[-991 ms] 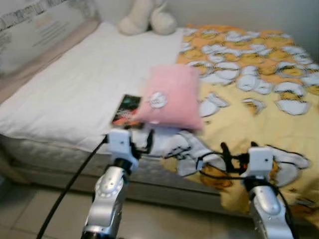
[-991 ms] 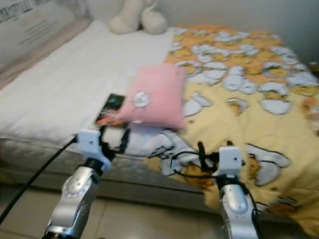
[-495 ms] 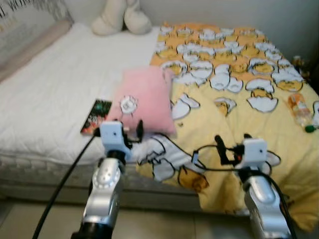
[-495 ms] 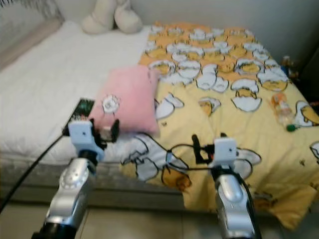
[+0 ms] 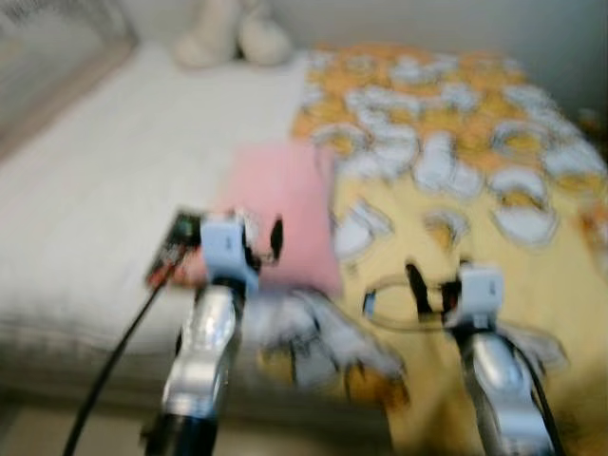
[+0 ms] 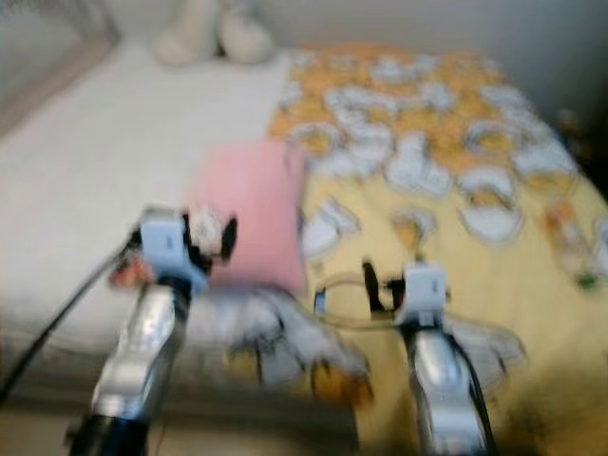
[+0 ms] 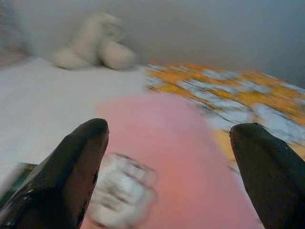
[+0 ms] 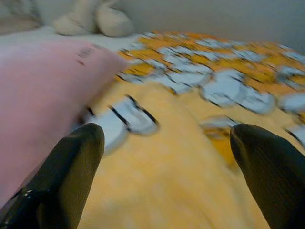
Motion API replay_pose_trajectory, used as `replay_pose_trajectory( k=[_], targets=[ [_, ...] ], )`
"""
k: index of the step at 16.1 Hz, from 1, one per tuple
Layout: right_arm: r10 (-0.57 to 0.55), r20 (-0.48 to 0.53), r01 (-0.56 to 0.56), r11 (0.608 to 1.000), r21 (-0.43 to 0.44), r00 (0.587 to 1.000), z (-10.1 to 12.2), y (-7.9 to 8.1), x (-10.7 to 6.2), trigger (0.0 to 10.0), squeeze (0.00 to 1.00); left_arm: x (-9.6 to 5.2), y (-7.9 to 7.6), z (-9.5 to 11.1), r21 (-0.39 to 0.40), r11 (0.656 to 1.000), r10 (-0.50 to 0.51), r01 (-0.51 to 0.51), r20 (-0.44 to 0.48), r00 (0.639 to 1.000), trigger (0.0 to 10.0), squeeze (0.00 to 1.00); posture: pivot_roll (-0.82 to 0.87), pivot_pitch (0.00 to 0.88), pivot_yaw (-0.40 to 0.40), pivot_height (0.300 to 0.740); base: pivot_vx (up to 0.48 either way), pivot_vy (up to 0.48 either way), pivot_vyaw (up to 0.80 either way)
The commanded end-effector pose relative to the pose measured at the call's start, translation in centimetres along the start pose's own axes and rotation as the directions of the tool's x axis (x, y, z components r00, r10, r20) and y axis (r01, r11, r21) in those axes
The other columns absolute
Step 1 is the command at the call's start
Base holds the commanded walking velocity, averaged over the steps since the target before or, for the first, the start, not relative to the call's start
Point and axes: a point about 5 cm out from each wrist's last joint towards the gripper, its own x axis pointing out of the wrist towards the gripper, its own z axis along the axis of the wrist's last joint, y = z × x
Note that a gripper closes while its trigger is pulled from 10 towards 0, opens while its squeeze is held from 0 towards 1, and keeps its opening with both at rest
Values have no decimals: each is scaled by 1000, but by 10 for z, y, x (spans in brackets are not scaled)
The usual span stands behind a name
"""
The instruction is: Clean up the room
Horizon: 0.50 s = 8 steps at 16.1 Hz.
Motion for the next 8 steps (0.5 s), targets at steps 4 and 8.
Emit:
replay_pose_trajectory(
  k=[4, 8],
  targets=[
    [45, 60, -45, 999, 0, 997, 14, 13, 9, 10000, 0, 3, 11, 7, 38, 998, 51, -52, 23, 998, 10000, 0, -125, 0, 12, 740, 469, 0, 242],
    [15, 143, -18, 1000, 25, 990, 46, 6, 25, 10000, 0, 24, 15, 37, 103, 993, 49, -59, 100, 994, 10000, 0, -136, 0, 17, 740, 480, 0, 0]
  ],
)
